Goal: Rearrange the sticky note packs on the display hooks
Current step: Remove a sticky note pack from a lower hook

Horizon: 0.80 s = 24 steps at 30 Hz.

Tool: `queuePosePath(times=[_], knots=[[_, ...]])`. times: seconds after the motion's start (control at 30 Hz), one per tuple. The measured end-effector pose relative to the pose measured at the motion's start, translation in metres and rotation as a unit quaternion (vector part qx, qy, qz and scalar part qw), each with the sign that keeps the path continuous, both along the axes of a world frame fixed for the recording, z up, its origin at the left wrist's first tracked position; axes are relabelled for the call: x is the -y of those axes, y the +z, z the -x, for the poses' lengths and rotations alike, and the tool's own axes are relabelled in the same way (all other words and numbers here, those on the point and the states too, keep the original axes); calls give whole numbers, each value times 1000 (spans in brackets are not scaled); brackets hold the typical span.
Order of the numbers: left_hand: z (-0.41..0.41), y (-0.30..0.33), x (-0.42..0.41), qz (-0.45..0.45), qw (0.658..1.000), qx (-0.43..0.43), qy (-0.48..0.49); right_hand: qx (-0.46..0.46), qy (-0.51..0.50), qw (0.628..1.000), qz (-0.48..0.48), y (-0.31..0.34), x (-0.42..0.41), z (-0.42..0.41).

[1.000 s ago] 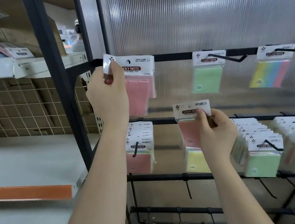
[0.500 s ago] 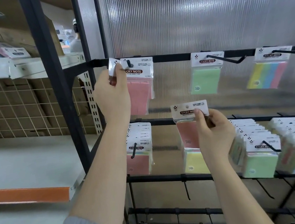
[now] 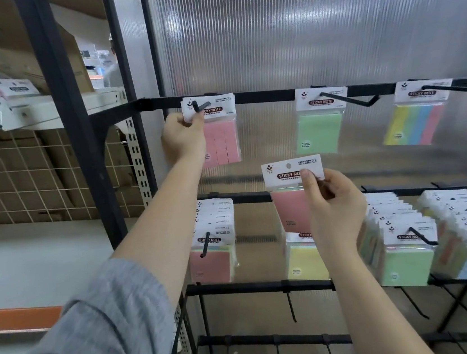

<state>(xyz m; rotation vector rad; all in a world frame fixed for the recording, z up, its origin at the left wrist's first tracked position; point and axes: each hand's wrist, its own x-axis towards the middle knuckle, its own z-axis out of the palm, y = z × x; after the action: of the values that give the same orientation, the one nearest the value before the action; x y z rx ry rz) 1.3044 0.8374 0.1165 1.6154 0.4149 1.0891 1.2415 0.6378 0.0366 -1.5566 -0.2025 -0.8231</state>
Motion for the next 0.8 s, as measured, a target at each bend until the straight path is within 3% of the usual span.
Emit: queuePosePath(times=[0.23,0.5,0.7,0.8], knots=[[7,-1,0,-9,1000,0,4,3,19,1000,-24,9,-1,1],[58,-59,-3,-71,988,-139,-17,60,44,997,-29,31,-12,4],[90,-121,-16,-16,978,-210,-7,131,91,987,-18,61,-38,21],[96,-147,-19,-49,956,-290,-26,152,128,980,-9,71,-52,29]])
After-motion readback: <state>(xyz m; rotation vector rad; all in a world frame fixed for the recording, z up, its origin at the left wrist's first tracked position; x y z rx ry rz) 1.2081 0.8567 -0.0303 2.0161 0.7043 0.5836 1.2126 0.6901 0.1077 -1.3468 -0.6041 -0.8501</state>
